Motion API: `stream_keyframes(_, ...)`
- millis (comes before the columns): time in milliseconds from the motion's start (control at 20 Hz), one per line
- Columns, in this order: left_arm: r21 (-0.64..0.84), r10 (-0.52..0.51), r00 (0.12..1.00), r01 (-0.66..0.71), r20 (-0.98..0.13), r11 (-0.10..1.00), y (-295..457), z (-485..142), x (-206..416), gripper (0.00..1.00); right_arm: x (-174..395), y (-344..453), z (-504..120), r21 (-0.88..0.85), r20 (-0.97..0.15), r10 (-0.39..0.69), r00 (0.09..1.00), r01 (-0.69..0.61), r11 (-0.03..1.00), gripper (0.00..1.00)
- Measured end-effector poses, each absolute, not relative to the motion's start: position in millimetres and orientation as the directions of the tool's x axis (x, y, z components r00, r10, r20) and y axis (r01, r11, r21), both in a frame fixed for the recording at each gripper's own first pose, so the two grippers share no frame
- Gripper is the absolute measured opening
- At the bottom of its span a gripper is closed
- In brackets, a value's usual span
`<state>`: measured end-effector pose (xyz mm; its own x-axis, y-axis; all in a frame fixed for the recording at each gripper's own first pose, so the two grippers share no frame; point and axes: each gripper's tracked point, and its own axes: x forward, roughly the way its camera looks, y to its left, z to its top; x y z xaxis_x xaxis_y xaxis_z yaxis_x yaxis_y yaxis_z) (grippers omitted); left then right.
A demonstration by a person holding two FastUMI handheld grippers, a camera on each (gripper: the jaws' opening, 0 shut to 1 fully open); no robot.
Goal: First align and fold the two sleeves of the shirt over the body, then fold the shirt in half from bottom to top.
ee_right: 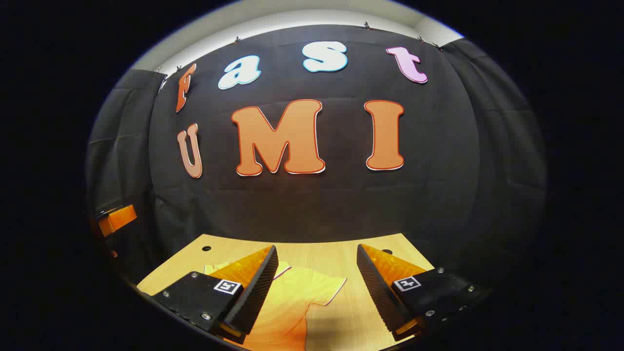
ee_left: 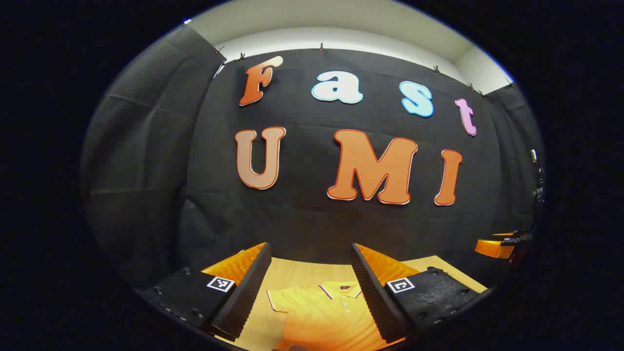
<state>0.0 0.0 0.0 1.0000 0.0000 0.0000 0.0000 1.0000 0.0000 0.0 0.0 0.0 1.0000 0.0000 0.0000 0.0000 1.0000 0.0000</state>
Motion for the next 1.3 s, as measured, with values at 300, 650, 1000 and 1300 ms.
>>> stream_keyframes(300,0.02,-0.001,0.998,0.002,-0.058,1.0,16.1,-10.0,27.5,0.98,10.8,-16.2,16.4,0.105,0.03,-0.111,0.993,0.107,0.989,0.98)
stream_keyframes(650,0.033,-0.01,0.999,0.011,-0.051,0.999,29.1,-6.8,45.9,0.98,7.5,-8.2,10.5,0.102,0.012,-0.163,0.987,0.161,0.982,0.98)
stream_keyframes(1000,0.007,0.005,0.997,-0.004,-0.071,1.0,40.4,-17.4,48.9,0.98,15.6,-14.6,2.5,0.072,-0.066,-0.185,0.981,0.189,0.979,0.97)
stream_keyframes(1300,0.049,0.005,0.998,-0.002,-0.067,0.999,37.3,-19.7,46.0,0.98,40.0,-14.2,-14.5,0.029,-0.197,-0.182,0.963,0.191,0.981,0.97)
